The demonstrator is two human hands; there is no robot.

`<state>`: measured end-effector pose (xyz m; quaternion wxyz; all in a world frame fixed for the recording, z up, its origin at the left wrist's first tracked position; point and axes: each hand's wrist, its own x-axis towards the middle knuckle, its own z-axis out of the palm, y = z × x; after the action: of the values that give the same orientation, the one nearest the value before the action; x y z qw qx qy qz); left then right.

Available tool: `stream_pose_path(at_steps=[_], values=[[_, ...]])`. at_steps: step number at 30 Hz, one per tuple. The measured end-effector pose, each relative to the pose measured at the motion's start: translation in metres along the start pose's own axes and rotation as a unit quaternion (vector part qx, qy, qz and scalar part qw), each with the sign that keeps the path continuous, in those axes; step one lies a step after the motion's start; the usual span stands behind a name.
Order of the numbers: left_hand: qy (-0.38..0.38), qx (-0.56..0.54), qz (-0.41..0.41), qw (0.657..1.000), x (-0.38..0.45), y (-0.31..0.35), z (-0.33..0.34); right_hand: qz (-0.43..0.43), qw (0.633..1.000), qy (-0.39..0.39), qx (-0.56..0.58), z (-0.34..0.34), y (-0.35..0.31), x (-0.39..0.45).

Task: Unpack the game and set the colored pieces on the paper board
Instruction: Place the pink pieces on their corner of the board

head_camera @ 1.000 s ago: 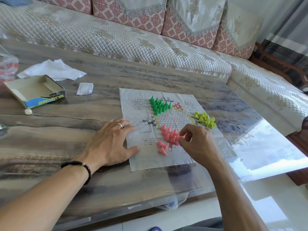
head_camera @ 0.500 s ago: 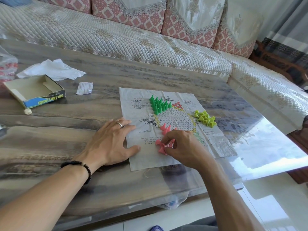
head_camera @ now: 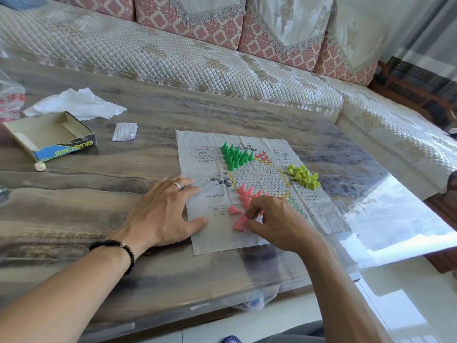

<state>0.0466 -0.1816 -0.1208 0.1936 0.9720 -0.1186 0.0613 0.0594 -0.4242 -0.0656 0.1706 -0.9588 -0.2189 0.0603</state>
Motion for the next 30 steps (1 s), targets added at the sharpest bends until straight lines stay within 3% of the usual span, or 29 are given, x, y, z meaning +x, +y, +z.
stream_pose_path(at_steps=[6,19,30], values=[[0.004,0.005,-0.001,1.0,-0.001,0.001,-0.002,0.032,0.997,0.068,0.028,-0.011,0.008,-0.005],[0.002,0.004,0.0,1.0,-0.001,0.002,-0.002,0.055,0.995,0.069,-0.042,-0.004,0.004,0.003],[-0.007,0.002,-0.004,1.0,-0.001,0.002,-0.003,0.057,0.994,0.086,-0.028,-0.005,-0.002,0.007]])
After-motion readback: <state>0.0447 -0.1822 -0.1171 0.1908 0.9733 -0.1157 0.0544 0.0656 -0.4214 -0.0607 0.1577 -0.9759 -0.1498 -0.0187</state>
